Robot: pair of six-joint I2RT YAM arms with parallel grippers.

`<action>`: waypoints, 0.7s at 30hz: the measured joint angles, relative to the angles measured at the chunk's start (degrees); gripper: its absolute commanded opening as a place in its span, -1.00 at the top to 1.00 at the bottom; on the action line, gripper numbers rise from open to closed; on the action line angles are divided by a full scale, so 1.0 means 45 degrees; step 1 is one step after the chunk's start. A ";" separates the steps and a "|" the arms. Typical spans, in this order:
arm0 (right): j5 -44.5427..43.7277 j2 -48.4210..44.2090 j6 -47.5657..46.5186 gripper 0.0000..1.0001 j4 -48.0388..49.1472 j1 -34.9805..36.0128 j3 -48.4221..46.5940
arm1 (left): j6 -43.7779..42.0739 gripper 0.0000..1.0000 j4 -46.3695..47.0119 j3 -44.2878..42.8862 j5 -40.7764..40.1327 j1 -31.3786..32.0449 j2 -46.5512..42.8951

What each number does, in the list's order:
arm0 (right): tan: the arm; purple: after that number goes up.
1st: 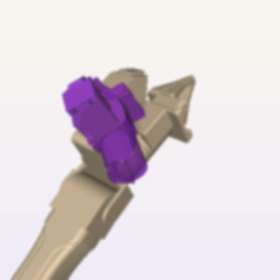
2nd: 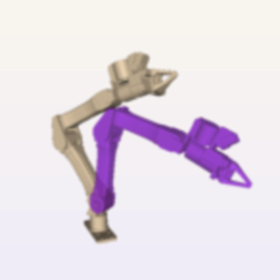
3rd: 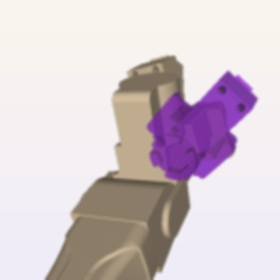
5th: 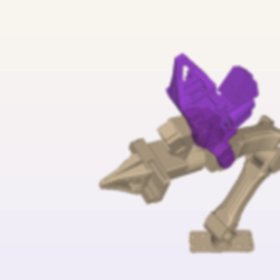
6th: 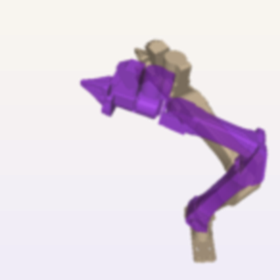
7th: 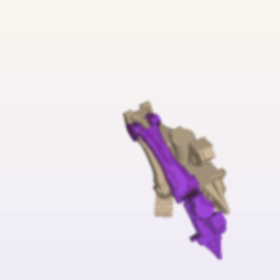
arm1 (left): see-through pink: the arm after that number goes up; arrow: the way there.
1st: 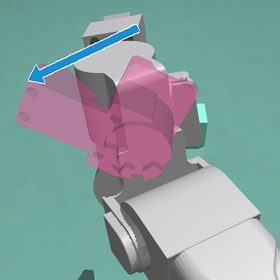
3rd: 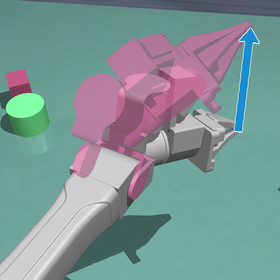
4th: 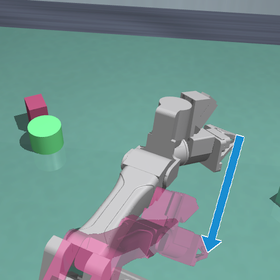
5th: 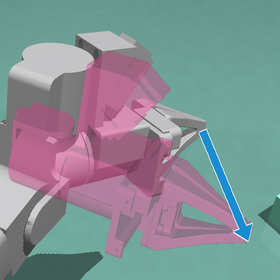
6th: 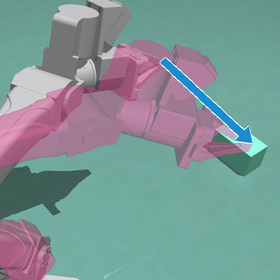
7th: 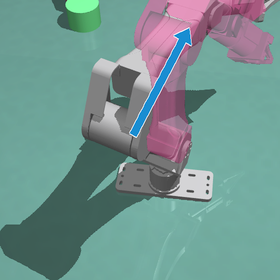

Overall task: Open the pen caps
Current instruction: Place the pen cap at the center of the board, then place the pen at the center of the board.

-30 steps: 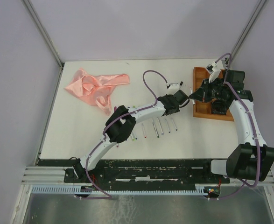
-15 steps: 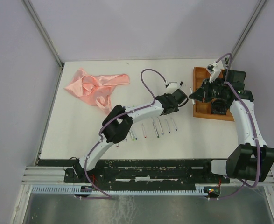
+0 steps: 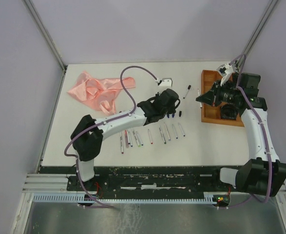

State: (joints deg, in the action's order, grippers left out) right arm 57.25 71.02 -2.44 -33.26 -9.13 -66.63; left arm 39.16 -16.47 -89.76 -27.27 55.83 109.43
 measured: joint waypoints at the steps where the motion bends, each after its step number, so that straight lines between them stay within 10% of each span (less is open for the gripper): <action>1: 0.0097 0.0053 -0.0024 1.00 -0.0019 -0.0005 0.0000 | -0.0165 0.25 0.0136 0.0413 0.0097 0.0000 -0.0350; 12: -0.0272 0.1632 -0.0019 1.00 -0.0238 0.0000 0.0000 | -0.1909 -0.49 0.4750 0.8986 0.1972 -0.0029 -0.7514; 21: -0.2968 0.3337 -0.0918 1.00 -0.1423 0.1205 0.0306 | -0.1899 -0.58 0.7839 1.3605 0.2555 -0.0029 -1.1715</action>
State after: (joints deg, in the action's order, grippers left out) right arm 43.90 86.04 -6.57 -39.66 -3.70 -65.25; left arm 30.61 18.81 -28.53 -15.77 55.70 56.71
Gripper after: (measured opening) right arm 0.028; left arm 0.781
